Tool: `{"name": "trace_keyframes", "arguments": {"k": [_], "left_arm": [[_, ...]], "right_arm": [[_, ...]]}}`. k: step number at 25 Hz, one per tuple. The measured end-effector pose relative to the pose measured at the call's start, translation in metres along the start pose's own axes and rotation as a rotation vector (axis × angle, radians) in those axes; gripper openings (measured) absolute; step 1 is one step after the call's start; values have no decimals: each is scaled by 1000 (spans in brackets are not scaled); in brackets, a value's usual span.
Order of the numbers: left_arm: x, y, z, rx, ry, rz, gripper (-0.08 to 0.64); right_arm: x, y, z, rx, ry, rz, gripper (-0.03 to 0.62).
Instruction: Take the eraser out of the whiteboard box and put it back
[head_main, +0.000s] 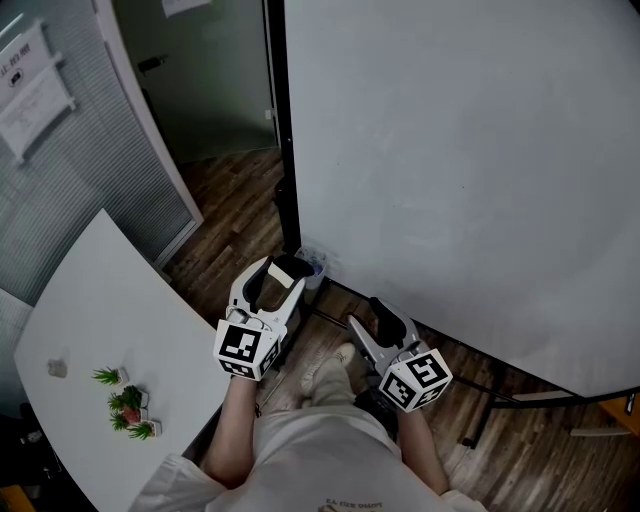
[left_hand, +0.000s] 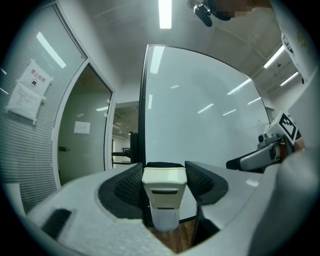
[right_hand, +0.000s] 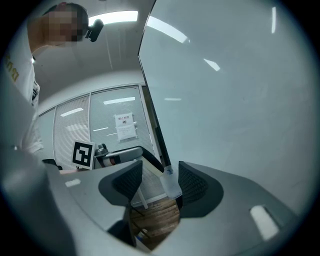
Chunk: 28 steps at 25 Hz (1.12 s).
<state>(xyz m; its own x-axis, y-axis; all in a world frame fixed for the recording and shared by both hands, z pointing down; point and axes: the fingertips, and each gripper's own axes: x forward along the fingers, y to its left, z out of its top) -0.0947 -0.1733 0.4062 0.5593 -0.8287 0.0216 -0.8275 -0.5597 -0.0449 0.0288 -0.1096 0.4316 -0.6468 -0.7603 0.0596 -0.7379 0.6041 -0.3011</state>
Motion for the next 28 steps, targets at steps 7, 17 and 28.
{"name": "trace_keyframes", "arguments": {"k": [7,17,28], "left_arm": [[-4,0,9,5,-17,3,264],[-6,3,11,6,-28,3,264],[-1,5,8,0,-24,4,264]], "right_arm": [[-4,3,3,-5,-8,-3,229],[-2,4,2,-5,-13,-3,229],[0,-1,1,-2,-11,-9,229]]}}
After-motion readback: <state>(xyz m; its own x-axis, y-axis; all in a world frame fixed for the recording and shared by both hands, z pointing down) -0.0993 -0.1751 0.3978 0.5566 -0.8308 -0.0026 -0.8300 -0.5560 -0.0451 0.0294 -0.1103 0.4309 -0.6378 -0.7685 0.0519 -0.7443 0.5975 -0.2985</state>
